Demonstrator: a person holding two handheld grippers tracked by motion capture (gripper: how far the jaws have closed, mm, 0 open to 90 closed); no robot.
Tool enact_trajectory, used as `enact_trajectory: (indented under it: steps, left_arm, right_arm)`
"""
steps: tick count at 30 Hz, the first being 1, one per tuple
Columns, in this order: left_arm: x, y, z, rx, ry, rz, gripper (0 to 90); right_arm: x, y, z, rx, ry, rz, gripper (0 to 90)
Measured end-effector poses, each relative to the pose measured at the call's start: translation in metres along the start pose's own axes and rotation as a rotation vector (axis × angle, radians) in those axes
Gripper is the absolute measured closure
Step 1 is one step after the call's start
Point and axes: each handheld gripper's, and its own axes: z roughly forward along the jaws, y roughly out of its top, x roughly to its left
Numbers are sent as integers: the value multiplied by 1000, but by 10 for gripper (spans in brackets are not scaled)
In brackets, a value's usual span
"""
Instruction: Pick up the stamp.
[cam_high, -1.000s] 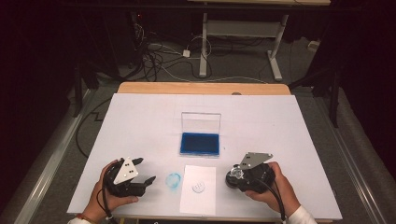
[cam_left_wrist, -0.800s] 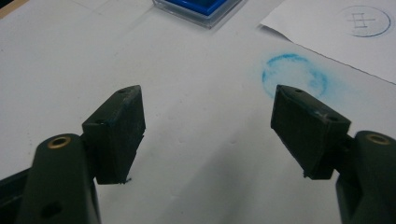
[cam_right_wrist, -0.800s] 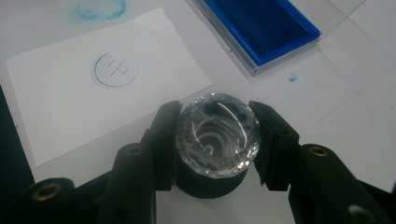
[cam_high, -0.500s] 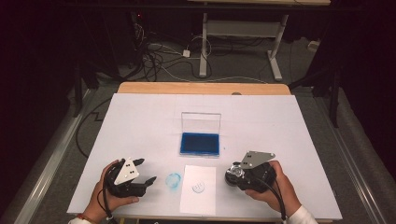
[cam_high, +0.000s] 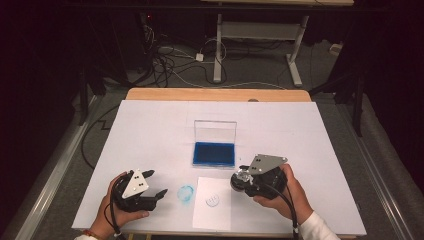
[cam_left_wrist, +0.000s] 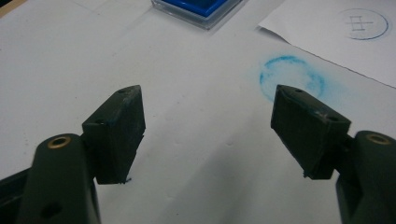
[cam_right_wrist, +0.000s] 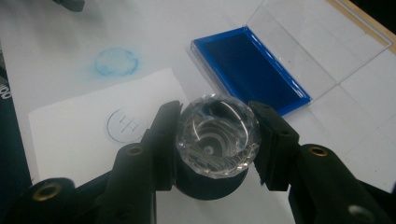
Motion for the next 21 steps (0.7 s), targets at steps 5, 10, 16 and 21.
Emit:
enact_trajectory:
  steps: [5, 10, 16, 21]
  left_arm:
    - [1, -7, -1, 17, 7, -7, 253]
    - [0, -14, -8, 17, 25, -22, 253]
    - [-1, -19, -12, 24, 35, -35, 253]
    - [-2, -21, -13, 33, 61, -55, 253]
  right_arm:
    - [-3, 4, 2, -15, 31, -7, 570]
    - [-3, 7, 6, -17, 47, -32, 571]
    - [-3, 11, 4, -37, 56, -38, 570]
    - [-5, 15, 2, -55, 50, -37, 571]
